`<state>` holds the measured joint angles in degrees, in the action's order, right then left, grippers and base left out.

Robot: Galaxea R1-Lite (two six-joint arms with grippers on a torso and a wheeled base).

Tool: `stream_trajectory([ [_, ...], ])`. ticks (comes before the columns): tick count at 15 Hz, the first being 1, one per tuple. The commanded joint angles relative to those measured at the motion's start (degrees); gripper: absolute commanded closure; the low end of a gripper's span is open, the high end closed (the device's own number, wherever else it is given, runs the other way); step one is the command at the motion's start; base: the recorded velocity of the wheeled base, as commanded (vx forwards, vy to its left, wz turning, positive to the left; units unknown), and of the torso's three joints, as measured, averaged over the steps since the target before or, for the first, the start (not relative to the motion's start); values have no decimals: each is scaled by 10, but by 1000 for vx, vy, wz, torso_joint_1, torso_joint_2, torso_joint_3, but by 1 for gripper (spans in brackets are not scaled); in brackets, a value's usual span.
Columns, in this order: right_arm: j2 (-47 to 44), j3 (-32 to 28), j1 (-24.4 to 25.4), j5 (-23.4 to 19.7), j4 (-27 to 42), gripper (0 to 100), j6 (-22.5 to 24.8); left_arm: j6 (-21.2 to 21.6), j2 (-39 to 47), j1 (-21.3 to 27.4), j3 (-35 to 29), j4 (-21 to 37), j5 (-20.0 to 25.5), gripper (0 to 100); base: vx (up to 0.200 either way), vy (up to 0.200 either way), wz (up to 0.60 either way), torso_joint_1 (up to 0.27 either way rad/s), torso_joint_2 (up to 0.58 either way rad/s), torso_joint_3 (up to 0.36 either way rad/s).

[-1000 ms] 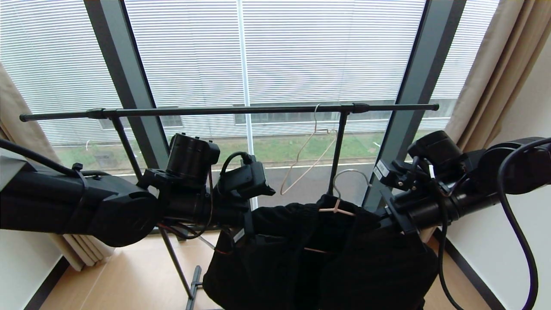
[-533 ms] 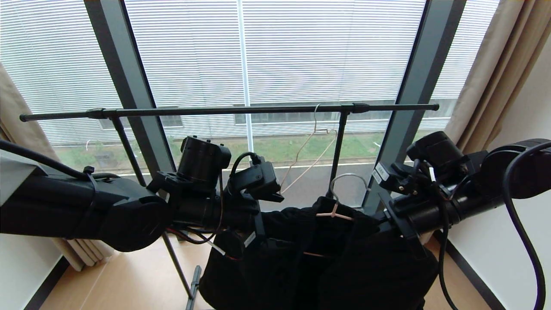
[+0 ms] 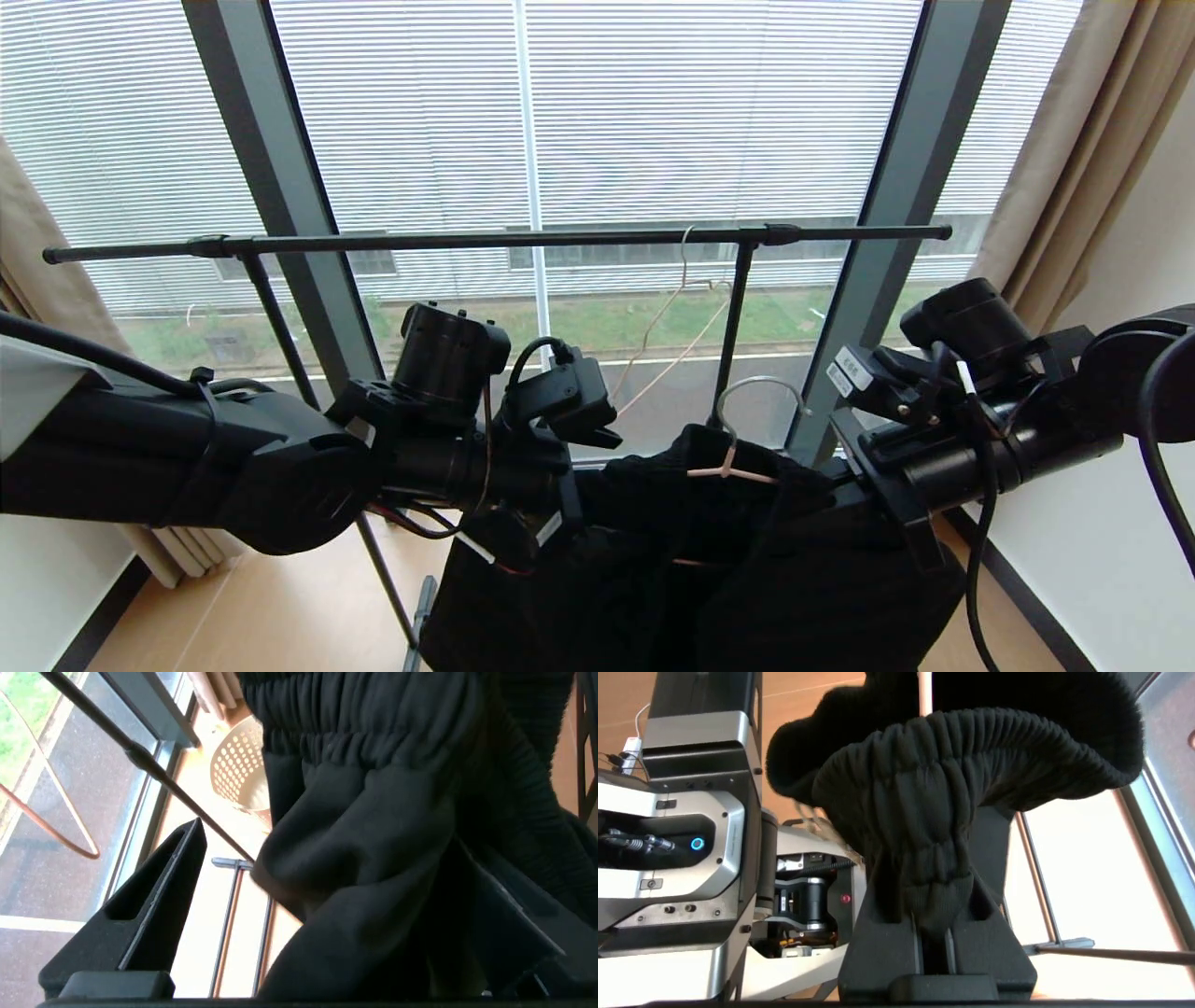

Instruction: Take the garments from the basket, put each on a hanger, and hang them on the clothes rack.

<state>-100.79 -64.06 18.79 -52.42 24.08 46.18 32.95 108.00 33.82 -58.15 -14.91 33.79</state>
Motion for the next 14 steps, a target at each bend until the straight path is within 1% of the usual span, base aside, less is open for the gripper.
stream_trajectory([
  [1, 6, 1, 0, -1, 0, 100, 1, 0, 1, 0, 1, 1, 0, 100, 0, 0, 0, 0, 0, 0],
  [10, -4, 1, -2, 2, -12, 100, 1, 0, -12, -5, 3, -1, 0, 100, 0, 0, 0, 0, 0, 0],
  [12, -10, 1, -2, 6, -12, 100, 12, 0, -16, -9, 2, -2, 0, 100, 0, 0, 0, 0, 0, 0],
  [14, -12, 0, -2, 7, -11, 100, 13, 0, -17, -9, 1, -2, 0, 100, 0, 0, 0, 0, 0, 0],
])
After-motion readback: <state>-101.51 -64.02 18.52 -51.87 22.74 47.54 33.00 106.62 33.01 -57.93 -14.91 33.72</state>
